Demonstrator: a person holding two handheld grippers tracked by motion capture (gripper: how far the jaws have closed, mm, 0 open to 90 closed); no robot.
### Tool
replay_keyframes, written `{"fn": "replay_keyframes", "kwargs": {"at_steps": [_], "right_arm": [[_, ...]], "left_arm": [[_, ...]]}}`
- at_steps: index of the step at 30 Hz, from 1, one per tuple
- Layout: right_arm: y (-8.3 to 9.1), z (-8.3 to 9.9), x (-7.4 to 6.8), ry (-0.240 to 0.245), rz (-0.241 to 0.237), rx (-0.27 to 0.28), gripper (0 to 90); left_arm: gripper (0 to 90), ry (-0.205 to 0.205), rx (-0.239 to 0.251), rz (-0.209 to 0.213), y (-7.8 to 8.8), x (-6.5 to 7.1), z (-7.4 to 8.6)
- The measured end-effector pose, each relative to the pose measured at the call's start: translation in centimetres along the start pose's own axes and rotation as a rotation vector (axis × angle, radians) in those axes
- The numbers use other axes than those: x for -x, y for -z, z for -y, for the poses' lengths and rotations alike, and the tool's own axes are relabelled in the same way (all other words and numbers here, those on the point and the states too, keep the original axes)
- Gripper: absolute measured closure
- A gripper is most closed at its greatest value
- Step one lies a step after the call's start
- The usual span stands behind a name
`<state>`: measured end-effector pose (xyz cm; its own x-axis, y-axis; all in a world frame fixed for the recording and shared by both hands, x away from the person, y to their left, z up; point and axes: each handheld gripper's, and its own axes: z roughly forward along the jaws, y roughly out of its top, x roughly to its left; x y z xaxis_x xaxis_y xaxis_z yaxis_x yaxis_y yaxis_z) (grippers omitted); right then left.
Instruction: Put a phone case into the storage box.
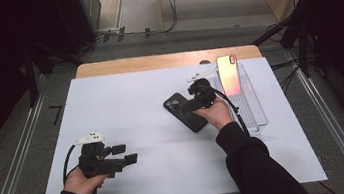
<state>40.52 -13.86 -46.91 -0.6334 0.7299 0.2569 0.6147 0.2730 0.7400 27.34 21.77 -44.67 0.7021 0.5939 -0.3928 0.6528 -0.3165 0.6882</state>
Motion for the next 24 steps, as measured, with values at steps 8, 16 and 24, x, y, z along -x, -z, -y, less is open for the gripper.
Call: {"fn": "replay_keyframes", "kwargs": {"at_steps": [8, 16, 24], "right_arm": [[-0.3, 0.3, 0.5, -0.001, 0.046, 0.011, 4.5], [-0.7, 1.0, 0.7, -0.010, 0.057, 0.002, 4.5], [-1.2, 1.8, 0.8, 0.000, 0.056, 0.000, 4.5]], "left_arm": [[30.6, -0.003, 0.001, 0.001, 0.1, 0.0, 0.0], [30.6, -0.001, 0.002, -0.001, 0.0, 0.0, 0.0], [30.6, -0.002, 0.003, -0.001, 0.0, 0.0, 0.0]]}}
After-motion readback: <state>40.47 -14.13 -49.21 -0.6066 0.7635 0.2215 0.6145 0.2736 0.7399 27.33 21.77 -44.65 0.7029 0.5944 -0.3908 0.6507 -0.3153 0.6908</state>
